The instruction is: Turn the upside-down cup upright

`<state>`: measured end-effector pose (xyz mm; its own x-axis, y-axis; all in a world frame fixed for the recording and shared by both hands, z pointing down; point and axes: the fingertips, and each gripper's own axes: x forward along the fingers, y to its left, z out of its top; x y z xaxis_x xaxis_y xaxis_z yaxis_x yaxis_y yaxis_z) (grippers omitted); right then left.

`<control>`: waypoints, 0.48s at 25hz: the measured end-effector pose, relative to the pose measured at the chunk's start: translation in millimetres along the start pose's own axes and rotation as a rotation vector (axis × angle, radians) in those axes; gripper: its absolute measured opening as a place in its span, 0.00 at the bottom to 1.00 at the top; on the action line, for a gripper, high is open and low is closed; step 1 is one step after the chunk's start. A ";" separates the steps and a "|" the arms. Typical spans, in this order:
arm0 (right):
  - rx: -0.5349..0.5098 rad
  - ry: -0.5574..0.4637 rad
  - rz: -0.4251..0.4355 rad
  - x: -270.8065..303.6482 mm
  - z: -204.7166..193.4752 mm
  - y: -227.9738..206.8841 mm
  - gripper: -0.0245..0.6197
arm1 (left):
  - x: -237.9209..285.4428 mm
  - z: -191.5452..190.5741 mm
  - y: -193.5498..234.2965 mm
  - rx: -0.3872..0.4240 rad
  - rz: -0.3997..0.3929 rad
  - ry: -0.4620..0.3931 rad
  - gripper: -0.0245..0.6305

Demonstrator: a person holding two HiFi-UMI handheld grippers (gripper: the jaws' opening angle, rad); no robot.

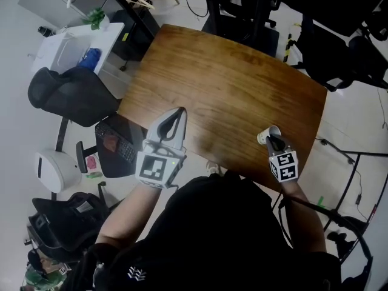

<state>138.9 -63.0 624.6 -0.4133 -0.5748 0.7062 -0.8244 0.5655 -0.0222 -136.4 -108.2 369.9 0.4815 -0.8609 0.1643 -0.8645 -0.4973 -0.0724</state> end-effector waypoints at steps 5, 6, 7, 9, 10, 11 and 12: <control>-0.080 0.038 -0.026 7.1 -1.4 3.3 0.07 | -7.4 -1.9 6.2 -0.011 0.029 0.000 0.04; -0.081 0.045 -0.027 8.9 -2.5 2.3 0.07 | -8.6 -1.5 7.6 -0.012 0.035 0.000 0.04; -0.078 0.052 -0.026 10.5 -3.7 1.7 0.07 | -9.7 -1.6 8.7 -0.011 0.040 -0.001 0.04; -0.077 0.059 -0.021 12.7 -5.0 1.7 0.07 | -11.6 -1.8 9.6 -0.011 0.047 -0.002 0.04; -0.079 0.060 -0.018 13.1 -5.2 2.5 0.07 | -12.3 -1.4 9.7 -0.011 0.051 -0.002 0.04; -0.082 0.061 -0.017 13.2 -5.4 3.4 0.07 | -13.0 -1.2 9.7 -0.012 0.054 -0.002 0.04; -0.085 0.060 -0.019 13.2 -5.8 3.9 0.07 | -13.8 -1.3 9.6 -0.013 0.056 -0.001 0.04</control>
<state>132.4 -64.9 638.0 -0.3724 -0.5508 0.7469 -0.7947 0.6050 0.0499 -151.6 -101.0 368.2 0.4321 -0.8877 0.1589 -0.8921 -0.4465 -0.0688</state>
